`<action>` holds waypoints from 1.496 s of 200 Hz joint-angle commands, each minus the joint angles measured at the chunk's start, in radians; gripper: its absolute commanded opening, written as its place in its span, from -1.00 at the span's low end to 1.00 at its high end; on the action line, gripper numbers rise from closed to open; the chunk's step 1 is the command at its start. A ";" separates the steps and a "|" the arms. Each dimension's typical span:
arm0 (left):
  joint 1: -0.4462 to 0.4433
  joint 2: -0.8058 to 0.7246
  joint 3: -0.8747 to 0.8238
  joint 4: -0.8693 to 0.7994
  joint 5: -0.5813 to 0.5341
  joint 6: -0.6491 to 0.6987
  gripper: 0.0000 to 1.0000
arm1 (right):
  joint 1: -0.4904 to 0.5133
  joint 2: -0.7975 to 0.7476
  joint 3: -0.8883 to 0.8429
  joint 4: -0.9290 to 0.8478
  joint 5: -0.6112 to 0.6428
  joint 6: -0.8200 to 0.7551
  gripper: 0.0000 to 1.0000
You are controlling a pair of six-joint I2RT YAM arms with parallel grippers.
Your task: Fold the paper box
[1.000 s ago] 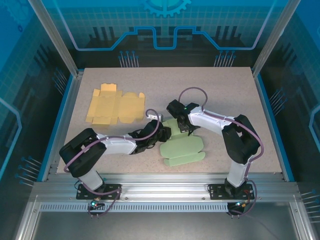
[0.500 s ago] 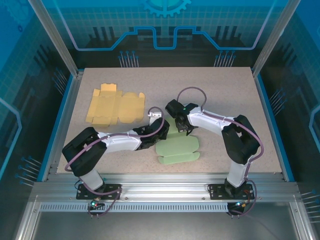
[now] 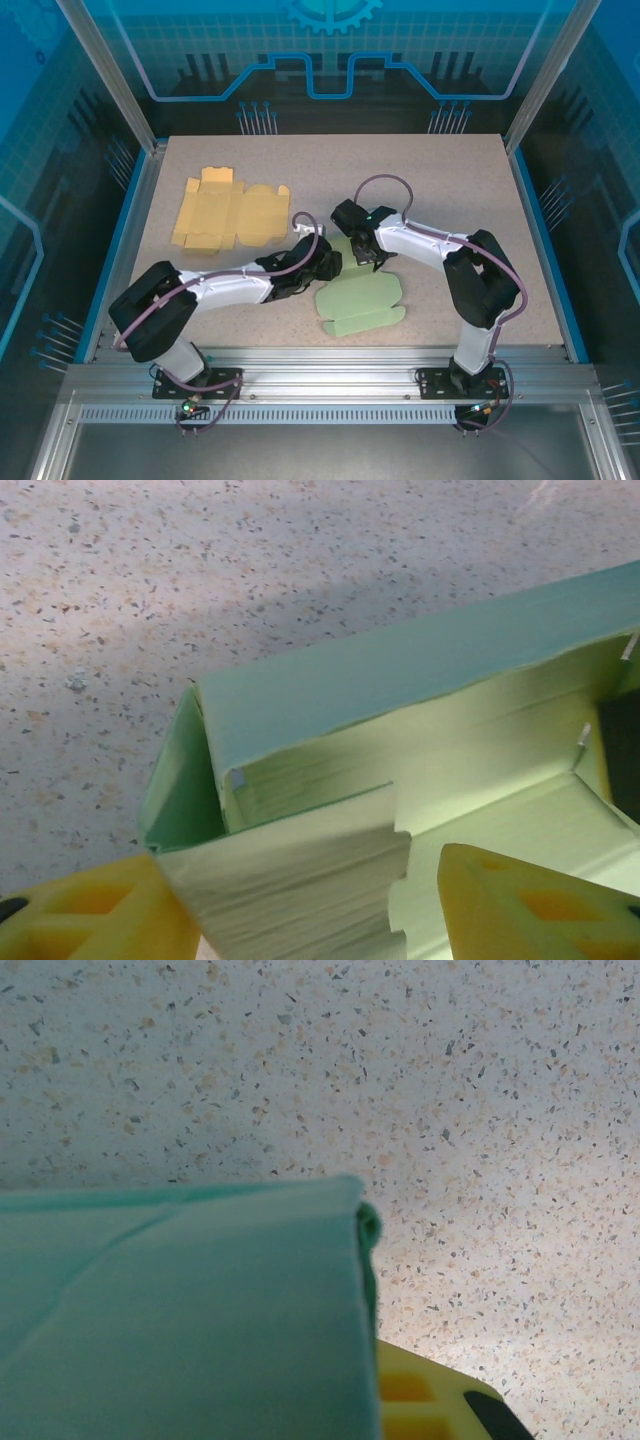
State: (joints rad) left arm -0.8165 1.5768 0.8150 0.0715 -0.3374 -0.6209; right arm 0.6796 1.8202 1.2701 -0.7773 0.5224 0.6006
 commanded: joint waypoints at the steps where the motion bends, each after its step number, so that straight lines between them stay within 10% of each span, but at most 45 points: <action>1: 0.018 -0.043 -0.030 0.012 0.050 0.016 0.25 | 0.006 0.004 0.008 -0.045 0.006 -0.016 -1.00; 70: 0.025 -0.073 -0.061 0.013 0.061 0.032 0.16 | 0.006 0.036 0.035 -0.062 0.003 -0.039 -1.00; 163: 0.069 -0.418 -0.164 -0.171 0.048 0.011 0.75 | -0.015 0.102 0.109 -0.203 -0.282 -0.249 -1.00; 299: 0.138 -0.549 -0.241 -0.196 0.022 0.049 0.79 | 0.015 0.553 0.451 -0.419 0.069 -0.191 -1.00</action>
State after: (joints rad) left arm -0.6888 1.0218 0.5686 -0.1368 -0.2916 -0.5987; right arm 0.6819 2.2391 1.7123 -1.2346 0.4801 0.3561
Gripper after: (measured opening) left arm 0.896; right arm 0.103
